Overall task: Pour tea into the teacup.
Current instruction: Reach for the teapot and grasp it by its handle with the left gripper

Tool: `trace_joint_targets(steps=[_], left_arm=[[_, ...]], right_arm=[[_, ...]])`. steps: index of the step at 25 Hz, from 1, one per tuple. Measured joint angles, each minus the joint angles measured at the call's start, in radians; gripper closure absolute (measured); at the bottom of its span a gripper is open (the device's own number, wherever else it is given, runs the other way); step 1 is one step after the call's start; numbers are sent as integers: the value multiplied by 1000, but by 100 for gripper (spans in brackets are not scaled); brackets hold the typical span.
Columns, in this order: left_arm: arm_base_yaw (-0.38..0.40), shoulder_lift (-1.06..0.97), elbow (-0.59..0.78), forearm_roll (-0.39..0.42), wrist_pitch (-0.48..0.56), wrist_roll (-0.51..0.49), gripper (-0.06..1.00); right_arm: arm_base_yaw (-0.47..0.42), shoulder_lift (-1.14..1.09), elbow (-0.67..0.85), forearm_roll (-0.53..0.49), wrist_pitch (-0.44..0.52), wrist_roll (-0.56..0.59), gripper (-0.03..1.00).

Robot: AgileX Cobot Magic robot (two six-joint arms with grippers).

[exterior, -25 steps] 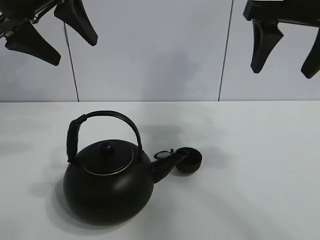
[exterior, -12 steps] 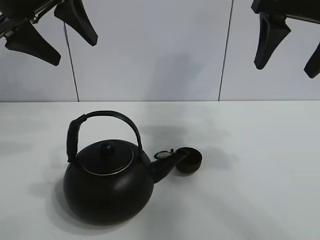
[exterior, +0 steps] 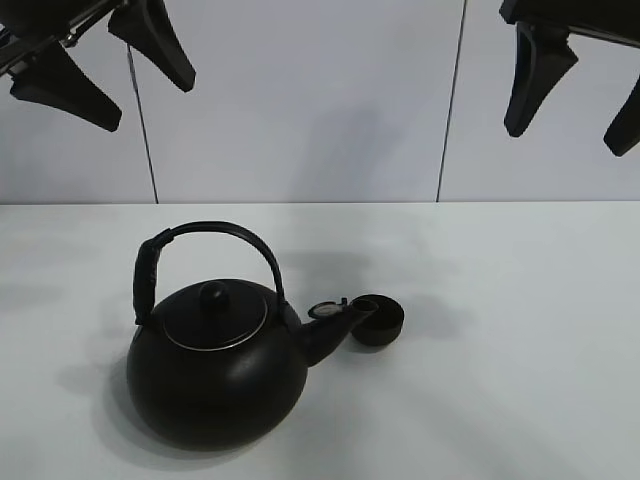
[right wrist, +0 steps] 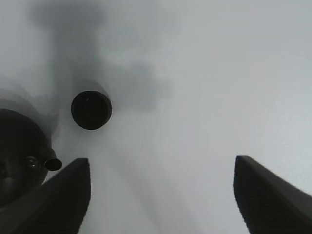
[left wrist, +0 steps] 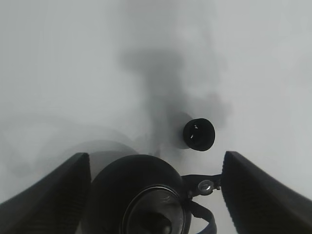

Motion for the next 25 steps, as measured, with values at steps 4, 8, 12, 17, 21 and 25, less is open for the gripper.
trace_joint_targets(steps=[4, 8, 12, 17, 21, 25], left_arm=[[0, 0, 0, 0, 0, 0, 41], [0, 0, 0, 0, 0, 0, 41], [0, 0, 0, 0, 0, 0, 41], [0, 0, 0, 0, -1, 0, 41], [0, 0, 0, 0, -2, 0, 41], [0, 0, 0, 0, -2, 0, 41]], right_arm=[[0, 0, 0, 51, -9, 0, 41], [0, 0, 0, 111, -33, 0, 41], [0, 0, 0, 116, -33, -2, 41], [0, 0, 0, 118, -34, -3, 41], [0, 0, 0, 118, -34, -3, 41], [0, 0, 0, 118, -35, -3, 41]])
